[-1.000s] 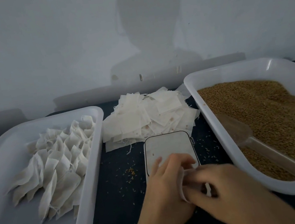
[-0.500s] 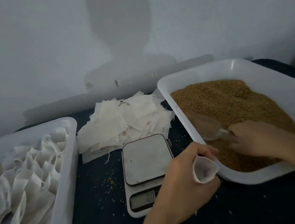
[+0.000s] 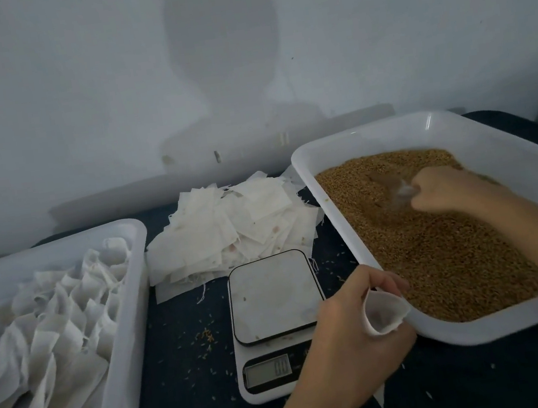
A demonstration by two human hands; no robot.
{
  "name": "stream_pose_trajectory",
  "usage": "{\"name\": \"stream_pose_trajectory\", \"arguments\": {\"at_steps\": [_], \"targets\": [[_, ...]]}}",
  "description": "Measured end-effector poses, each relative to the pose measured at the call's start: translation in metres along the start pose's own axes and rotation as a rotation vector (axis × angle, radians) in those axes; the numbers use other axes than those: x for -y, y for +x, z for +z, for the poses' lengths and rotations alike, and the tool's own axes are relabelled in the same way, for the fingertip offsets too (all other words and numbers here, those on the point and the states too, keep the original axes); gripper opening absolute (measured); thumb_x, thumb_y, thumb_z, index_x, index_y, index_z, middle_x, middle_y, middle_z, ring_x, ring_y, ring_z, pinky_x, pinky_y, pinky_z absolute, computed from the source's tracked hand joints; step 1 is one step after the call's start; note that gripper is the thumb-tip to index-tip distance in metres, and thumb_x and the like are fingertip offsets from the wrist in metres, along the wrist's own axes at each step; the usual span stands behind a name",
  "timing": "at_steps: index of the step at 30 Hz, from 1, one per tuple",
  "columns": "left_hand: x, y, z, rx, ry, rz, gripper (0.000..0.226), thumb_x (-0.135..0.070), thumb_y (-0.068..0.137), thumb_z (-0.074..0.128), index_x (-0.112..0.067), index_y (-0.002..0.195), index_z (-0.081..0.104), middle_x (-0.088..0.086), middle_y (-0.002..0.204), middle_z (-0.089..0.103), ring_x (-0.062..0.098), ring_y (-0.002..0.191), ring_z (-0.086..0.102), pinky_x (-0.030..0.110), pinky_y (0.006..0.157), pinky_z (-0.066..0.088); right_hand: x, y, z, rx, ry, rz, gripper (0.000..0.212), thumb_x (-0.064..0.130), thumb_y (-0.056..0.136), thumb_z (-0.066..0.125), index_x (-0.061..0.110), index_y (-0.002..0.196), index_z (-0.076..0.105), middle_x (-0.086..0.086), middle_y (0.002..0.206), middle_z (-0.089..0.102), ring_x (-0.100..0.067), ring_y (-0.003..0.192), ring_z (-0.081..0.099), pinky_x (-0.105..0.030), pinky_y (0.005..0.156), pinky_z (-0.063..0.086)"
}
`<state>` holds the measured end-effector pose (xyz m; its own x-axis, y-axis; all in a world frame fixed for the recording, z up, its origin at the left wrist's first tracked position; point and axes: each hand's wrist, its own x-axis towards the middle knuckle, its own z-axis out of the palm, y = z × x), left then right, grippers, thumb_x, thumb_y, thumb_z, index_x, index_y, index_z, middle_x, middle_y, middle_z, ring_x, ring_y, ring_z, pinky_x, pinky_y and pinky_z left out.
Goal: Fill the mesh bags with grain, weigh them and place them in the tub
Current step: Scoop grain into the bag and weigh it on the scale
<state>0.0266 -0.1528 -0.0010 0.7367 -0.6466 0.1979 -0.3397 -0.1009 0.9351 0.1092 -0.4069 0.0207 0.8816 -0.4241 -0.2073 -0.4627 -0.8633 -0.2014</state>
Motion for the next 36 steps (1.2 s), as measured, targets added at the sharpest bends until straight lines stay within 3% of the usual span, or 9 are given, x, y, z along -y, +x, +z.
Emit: {"name": "stream_pose_trajectory", "arguments": {"at_steps": [4, 7, 11, 17, 21, 25, 27, 32, 36], "targets": [[0.001, -0.002, -0.001, 0.014, -0.029, 0.006, 0.037, -0.001, 0.077, 0.065, -0.033, 0.086, 0.050, -0.015, 0.110, 0.064, -0.002, 0.104, 0.059, 0.010, 0.083, 0.046, -0.008, -0.007, 0.001, -0.010, 0.305, 0.027, 0.019, 0.019, 0.094, 0.054, 0.004, 0.088, 0.063, -0.006, 0.059, 0.055, -0.015, 0.045, 0.046, -0.023, 0.045, 0.036], [0.002, -0.004, -0.002, 0.024, -0.094, -0.029, 0.033, -0.001, 0.075, 0.064, -0.030, 0.086, 0.051, -0.014, 0.111, 0.064, -0.001, 0.102, 0.060, 0.017, 0.083, 0.050, -0.025, -0.023, -0.007, -0.059, 0.350, -0.059, 0.010, 0.022, 0.090, 0.062, 0.012, 0.090, 0.065, -0.007, 0.063, 0.064, -0.014, 0.045, 0.050, -0.023, 0.045, 0.041], [0.001, -0.010, -0.013, -0.090, -0.249, -0.082, 0.029, -0.012, 0.069, 0.065, -0.033, 0.087, 0.055, -0.001, 0.100, 0.066, 0.008, 0.076, 0.061, 0.022, 0.065, 0.050, -0.043, -0.051, -0.015, -0.054, 0.480, -0.136, 0.006, 0.026, 0.087, 0.064, 0.029, 0.091, 0.062, 0.000, 0.055, 0.063, -0.007, 0.039, 0.048, -0.018, 0.040, 0.036], [0.003, -0.011, -0.051, -0.303, -0.168, -0.136, 0.026, -0.020, 0.065, 0.070, -0.030, 0.084, 0.056, -0.001, 0.076, 0.062, 0.008, 0.061, 0.058, 0.019, 0.055, 0.048, -0.039, -0.083, -0.018, 0.057, 0.741, -0.147, 0.022, 0.013, 0.080, 0.067, 0.033, 0.092, 0.068, -0.001, 0.080, 0.072, -0.019, 0.076, 0.065, -0.026, 0.066, 0.047], [0.010, -0.011, -0.070, -0.410, 0.006, -0.154, 0.030, -0.014, 0.068, 0.070, -0.032, 0.087, 0.054, -0.002, 0.080, 0.063, 0.013, 0.067, 0.061, 0.026, 0.056, 0.054, -0.026, -0.094, -0.025, 0.051, 0.657, -0.275, 0.023, 0.019, 0.078, 0.068, 0.033, 0.096, 0.069, -0.005, 0.082, 0.072, -0.019, 0.072, 0.065, -0.027, 0.068, 0.046], [0.015, -0.011, -0.078, -0.430, 0.168, -0.155, 0.039, -0.010, 0.072, 0.071, -0.035, 0.092, 0.050, -0.010, 0.084, 0.062, 0.009, 0.072, 0.060, 0.021, 0.059, 0.052, -0.007, -0.108, -0.050, 0.159, 0.566, -0.481, 0.051, 0.074, 0.051, 0.072, 0.054, 0.097, 0.069, -0.001, 0.091, 0.073, -0.021, 0.079, 0.067, -0.034, 0.073, 0.055], [0.016, -0.011, -0.080, -0.432, 0.206, -0.165, 0.042, -0.011, 0.071, 0.071, -0.037, 0.094, 0.048, -0.016, 0.089, 0.059, 0.006, 0.076, 0.058, 0.014, 0.059, 0.050, 0.003, -0.111, -0.062, 0.268, 0.470, -0.584, 0.065, 0.089, 0.041, 0.063, 0.061, 0.099, 0.064, 0.013, 0.096, 0.073, -0.007, 0.083, 0.068, -0.021, 0.070, 0.055], [0.017, -0.011, -0.082, -0.383, 0.220, -0.213, 0.042, -0.012, 0.070, 0.069, -0.035, 0.097, 0.046, -0.007, 0.084, 0.063, 0.009, 0.072, 0.057, 0.012, 0.052, 0.046, 0.033, -0.107, -0.078, 0.350, 0.265, -0.732, 0.062, 0.093, 0.046, 0.053, 0.066, 0.102, 0.058, 0.027, 0.095, 0.070, 0.002, 0.084, 0.067, -0.024, 0.074, 0.053], [0.014, -0.010, -0.083, -0.330, 0.211, -0.216, 0.043, -0.011, 0.071, 0.068, -0.037, 0.094, 0.044, 0.002, 0.082, 0.062, 0.005, 0.059, 0.051, 0.016, 0.049, 0.042, 0.058, -0.102, -0.086, 0.352, 0.172, -0.804, 0.045, 0.072, 0.056, 0.056, 0.068, 0.100, 0.056, 0.035, 0.089, 0.067, 0.012, 0.083, 0.064, -0.001, 0.070, 0.044]]}}
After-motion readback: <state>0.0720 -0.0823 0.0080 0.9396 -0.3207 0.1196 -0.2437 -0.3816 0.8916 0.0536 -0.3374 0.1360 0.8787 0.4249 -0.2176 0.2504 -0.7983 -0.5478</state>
